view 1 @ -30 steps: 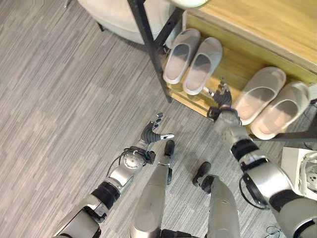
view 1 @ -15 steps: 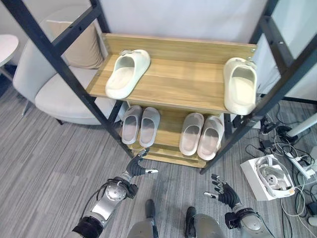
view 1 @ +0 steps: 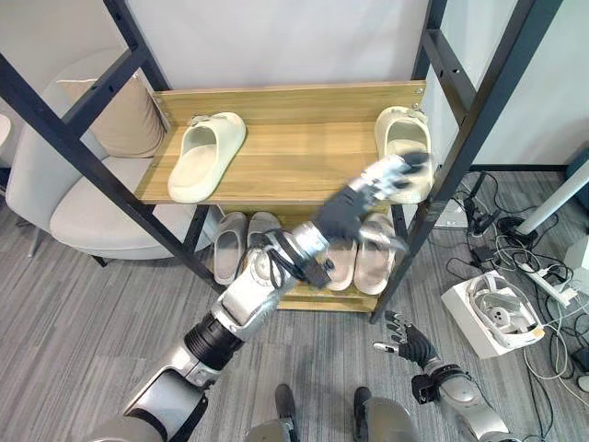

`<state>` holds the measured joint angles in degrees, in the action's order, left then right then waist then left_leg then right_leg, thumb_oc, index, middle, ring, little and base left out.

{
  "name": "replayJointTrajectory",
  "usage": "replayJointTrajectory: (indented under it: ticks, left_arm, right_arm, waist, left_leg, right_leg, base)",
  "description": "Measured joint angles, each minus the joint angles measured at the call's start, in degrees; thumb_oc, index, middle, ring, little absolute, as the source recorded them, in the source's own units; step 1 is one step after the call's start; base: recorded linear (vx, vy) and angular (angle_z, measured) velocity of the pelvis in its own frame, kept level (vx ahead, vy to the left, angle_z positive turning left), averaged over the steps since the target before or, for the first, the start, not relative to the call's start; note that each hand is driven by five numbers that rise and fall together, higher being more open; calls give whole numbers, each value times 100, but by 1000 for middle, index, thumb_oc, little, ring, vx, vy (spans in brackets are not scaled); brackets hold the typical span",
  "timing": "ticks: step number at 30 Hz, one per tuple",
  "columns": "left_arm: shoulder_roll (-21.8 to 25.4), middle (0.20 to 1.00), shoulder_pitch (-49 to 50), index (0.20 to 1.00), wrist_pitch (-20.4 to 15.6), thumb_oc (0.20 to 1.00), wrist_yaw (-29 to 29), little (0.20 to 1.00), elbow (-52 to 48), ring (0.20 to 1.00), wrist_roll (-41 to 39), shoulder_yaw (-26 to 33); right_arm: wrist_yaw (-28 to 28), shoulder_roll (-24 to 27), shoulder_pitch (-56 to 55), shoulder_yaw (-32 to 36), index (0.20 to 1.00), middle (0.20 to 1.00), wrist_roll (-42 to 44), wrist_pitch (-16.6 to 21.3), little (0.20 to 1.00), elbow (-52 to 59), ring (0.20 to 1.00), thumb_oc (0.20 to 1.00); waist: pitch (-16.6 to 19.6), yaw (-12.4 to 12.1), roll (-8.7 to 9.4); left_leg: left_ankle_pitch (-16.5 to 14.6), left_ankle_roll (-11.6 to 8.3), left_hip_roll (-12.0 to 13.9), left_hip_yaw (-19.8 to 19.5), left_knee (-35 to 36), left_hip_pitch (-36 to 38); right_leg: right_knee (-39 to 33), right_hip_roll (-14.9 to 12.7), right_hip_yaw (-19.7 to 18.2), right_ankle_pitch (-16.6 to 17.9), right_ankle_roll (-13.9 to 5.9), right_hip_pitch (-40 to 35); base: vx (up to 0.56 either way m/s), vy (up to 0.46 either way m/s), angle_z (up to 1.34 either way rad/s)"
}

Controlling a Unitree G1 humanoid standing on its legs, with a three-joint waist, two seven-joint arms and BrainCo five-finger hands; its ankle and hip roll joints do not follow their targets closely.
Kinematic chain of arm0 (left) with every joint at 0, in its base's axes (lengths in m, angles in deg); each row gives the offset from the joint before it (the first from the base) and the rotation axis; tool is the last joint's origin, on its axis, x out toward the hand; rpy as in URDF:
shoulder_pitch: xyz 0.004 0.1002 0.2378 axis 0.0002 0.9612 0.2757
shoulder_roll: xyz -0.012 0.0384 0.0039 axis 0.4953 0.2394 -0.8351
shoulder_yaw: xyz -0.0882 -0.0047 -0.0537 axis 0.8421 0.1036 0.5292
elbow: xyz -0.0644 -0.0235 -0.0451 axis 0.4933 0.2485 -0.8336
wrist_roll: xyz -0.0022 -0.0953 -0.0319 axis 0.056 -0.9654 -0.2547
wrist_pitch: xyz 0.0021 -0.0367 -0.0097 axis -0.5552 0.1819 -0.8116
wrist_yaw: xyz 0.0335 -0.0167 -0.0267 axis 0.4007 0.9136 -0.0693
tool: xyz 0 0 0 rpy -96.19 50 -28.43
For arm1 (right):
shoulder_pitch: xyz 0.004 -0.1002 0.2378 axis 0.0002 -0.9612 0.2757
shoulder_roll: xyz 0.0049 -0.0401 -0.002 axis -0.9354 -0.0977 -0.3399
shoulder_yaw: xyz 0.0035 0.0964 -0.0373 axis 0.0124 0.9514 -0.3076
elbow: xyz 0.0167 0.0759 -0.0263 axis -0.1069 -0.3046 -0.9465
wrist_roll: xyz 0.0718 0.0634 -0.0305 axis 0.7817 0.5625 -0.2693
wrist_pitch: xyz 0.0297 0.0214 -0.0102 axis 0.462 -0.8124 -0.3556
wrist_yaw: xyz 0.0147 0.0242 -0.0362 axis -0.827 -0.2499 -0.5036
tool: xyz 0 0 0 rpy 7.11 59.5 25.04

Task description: Arrange the slippers neatly on the shoe rack.

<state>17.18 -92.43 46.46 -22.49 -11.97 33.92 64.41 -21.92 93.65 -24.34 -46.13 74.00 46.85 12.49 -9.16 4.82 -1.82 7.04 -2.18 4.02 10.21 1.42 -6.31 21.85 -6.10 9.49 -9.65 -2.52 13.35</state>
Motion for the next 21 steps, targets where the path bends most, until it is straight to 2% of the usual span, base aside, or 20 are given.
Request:
replayJointTrajectory:
  ticks: [1,3,6,7,9,11,17,21]
  left_arm:
    - [5,1000,-20,1000,-34,1000,259,1000,64,1000,158,380]
    - [264,1000,-69,1000,-215,1000,747,1000,121,1000,546,635]
    - [804,1000,-584,1000,-289,1000,1540,1000,423,1000,2054,731]
    - [1129,1000,-985,1000,-296,1000,2095,1000,890,1000,3143,718]
    - [1254,1000,-1113,1000,-269,1000,2480,1000,1086,1000,3808,697]
    - [1653,1000,-1268,1000,-167,1000,2879,1000,1440,1000,4700,543]
    - [2275,1000,-1358,1000,193,1000,3477,1000,1845,1000,5967,446]
    - [2665,1000,-1357,1000,442,1000,3552,1000,2274,1000,6473,300]
  right_arm:
    - [-1,-4,-7,-13,1000,1000,10,-2,1000,-1,1000,1000]
    - [3,-6,-26,-17,1000,1000,14,4,1000,-12,1000,1000]
    - [0,-40,-38,-46,1000,1000,15,8,1000,-22,1000,1000]
    - [5,-45,-16,-56,1000,1000,27,54,1000,-18,1000,1000]
    - [22,-43,-1,-61,1000,1000,73,120,1000,-23,1000,1000]
    - [47,-35,61,-73,1000,1000,86,143,1000,-22,1000,1000]
    - [67,103,71,-42,1000,1000,181,261,1000,-21,1000,1000]
    - [79,140,37,-23,1000,1000,188,331,1000,-18,1000,1000]
  waist:
    - [-4,6,7]
    - [2,20,20]
    - [4,4,60]
    - [7,9,70]
    - [7,13,70]
    - [7,35,70]
    - [11,51,76]
    - [32,58,93]
  left_leg:
    - [1,-1,4,-5,-2,-6]
    - [1,-2,0,-3,-2,-4]
    - [1,-2,-16,-9,-2,-29]
    - [0,-1,-27,-7,-2,-29]
    - [0,-1,-30,-3,1,-29]
    - [-1,0,-14,20,1,-30]
    - [-3,-3,-8,54,4,-23]
    - [-5,-4,-1,97,8,-6]
  right_leg:
    - [-1,5,5,0,1,2]
    - [-8,0,3,-5,-7,-9]
    - [-22,-15,8,-13,-20,-7]
    - [-45,-22,5,17,-13,-16]
    - [-77,-24,4,41,2,-26]
    - [-122,-11,5,59,-5,-23]
    - [-145,-4,-11,54,-20,-27]
    - [-170,8,-39,72,-34,-30]
  base:
    - [34,-13,5]
    - [41,-16,4]
    - [30,-7,6]
    - [0,0,0]
    - [11,2,-2]
    - [23,5,-8]
    - [39,8,-3]
    - [45,17,-4]
